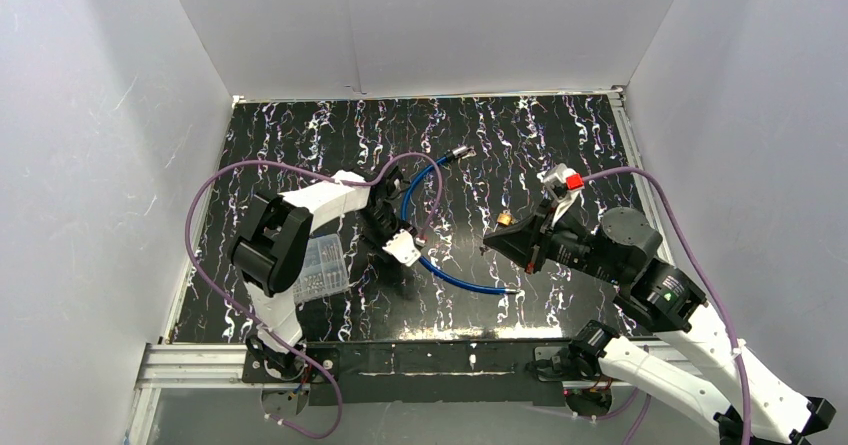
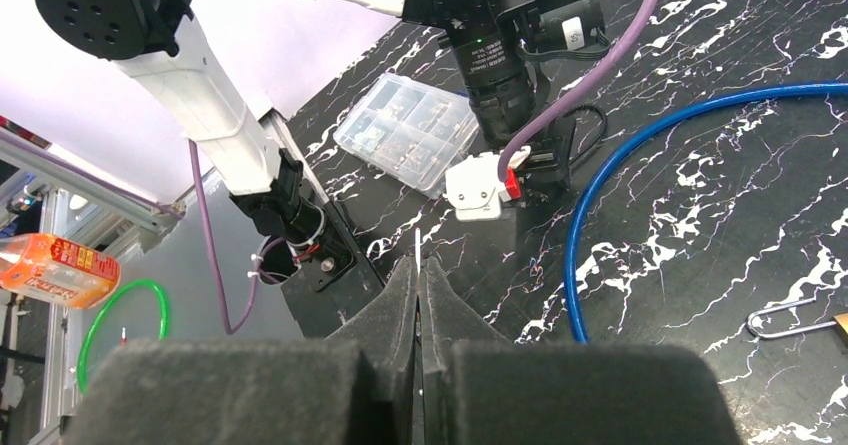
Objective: Unlock with the key
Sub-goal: Pick up the lock from the center of the board.
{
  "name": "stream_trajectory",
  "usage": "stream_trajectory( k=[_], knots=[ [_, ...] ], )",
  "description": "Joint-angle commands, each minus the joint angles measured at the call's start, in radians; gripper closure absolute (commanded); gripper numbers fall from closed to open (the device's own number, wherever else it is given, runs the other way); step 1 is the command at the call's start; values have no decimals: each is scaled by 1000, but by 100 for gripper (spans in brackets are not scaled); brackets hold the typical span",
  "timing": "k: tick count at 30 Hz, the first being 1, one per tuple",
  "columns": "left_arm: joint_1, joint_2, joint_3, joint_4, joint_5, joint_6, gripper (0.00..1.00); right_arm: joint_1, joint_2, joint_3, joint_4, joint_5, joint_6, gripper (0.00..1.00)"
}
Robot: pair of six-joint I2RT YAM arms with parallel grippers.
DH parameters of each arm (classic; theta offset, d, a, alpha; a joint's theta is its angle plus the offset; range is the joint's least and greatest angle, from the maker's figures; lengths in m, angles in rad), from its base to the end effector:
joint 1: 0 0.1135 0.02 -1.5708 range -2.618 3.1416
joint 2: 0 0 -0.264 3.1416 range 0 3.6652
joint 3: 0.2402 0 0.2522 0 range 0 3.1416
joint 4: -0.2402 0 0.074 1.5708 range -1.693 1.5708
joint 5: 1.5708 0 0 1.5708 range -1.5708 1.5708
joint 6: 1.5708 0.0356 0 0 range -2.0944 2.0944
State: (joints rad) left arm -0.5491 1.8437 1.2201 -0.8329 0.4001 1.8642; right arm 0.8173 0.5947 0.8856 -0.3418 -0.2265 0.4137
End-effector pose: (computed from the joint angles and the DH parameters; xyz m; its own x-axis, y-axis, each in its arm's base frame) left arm 0.2804 -0.1878 0.1673 0.7415 0.5799 -0.3375 0.6612 -0.7169 0.2211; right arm 0.0813 0.0983 0.3836 -0.3793 0.1683 -0.9099 -0.7772 0.4756 0.4119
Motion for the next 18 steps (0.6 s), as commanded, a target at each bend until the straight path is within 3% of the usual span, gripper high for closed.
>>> stream_trajectory(
  k=[1, 5, 11, 18],
  knots=[
    [6, -6, -13, -31, -38, 91, 48, -12, -10, 11, 27, -26, -1, 99],
    [6, -2, -16, -38, -52, 137, 40, -18, -11, 13, 23, -31, -4, 99],
    [10, 22, 11, -45, -85, 184, 37, -24, -12, 13, 23, -33, -4, 99],
    [13, 54, 31, -23, -100, 251, 48, -32, -4, 15, 24, -42, -2, 99]
  ],
)
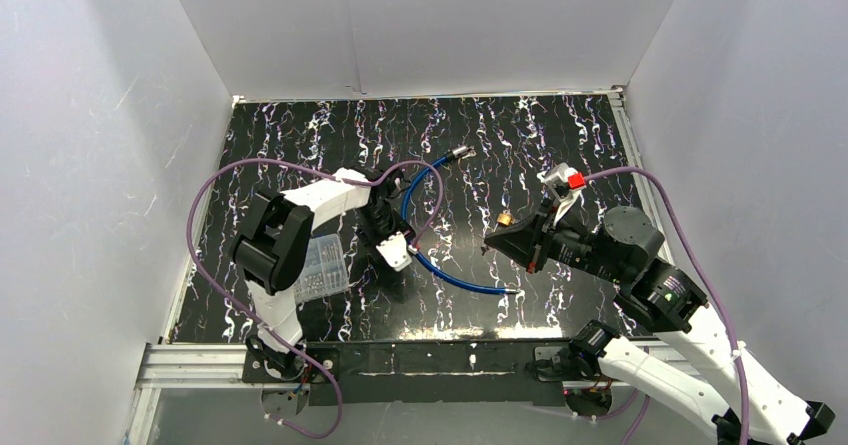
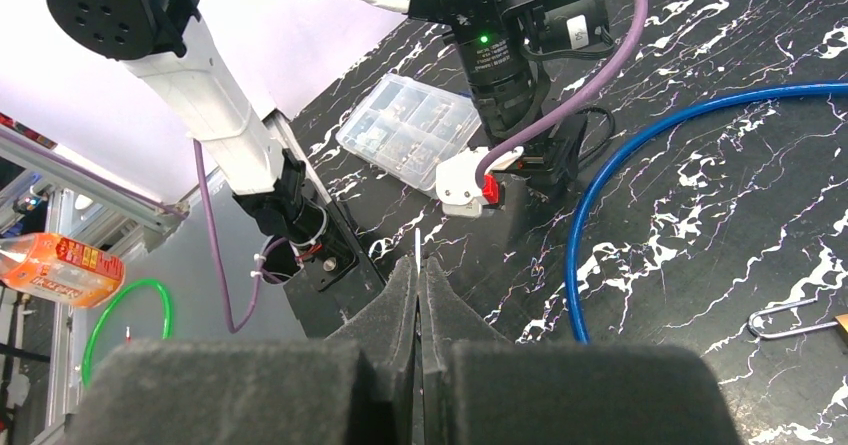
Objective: Unlock with the key
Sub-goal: Pick up the lock from the center of the board.
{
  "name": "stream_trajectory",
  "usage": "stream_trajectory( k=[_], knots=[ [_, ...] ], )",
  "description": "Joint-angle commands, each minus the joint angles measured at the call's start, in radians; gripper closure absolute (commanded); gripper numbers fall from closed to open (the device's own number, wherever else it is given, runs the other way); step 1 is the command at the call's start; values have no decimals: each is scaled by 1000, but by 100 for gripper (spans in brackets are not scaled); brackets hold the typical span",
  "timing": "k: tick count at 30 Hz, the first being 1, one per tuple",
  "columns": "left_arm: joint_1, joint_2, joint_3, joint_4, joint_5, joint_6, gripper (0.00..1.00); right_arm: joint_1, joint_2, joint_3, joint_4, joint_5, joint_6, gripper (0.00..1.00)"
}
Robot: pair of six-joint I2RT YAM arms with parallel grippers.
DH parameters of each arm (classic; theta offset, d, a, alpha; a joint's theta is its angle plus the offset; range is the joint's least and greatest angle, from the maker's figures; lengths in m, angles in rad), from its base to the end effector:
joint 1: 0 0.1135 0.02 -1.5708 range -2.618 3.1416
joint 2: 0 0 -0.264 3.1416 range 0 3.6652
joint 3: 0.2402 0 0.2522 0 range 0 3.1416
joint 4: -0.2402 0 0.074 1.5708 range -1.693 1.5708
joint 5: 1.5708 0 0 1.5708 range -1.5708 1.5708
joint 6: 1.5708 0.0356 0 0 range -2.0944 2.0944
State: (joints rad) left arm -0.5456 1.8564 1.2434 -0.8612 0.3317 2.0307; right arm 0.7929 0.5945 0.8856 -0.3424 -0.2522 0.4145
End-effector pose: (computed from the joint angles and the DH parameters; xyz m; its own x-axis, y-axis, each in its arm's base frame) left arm 0.2843 -0.1862 0.1678 0.8414 0.4804 -0.2477 0.5327 -0.8144 0.2303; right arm 0.0828 0.0967 0.3836 -0.3812 0.1688 -0.9090 -0.7770 0.4742 0.4139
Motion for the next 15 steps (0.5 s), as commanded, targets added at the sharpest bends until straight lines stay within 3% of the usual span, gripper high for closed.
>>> stream_trajectory(
  k=[1, 6, 15],
  knots=[
    [10, 44, 13, 9, -24, 83, 49, -9, -4, 15, 25, -17, -2, 99],
    [2, 30, -4, 26, 2, 105, 55, -12, -2, 15, 24, -22, 1, 99],
    [-43, -30, -34, -3, 43, -35, 63, -19, 2, 13, 23, -33, 5, 99]
  ],
)
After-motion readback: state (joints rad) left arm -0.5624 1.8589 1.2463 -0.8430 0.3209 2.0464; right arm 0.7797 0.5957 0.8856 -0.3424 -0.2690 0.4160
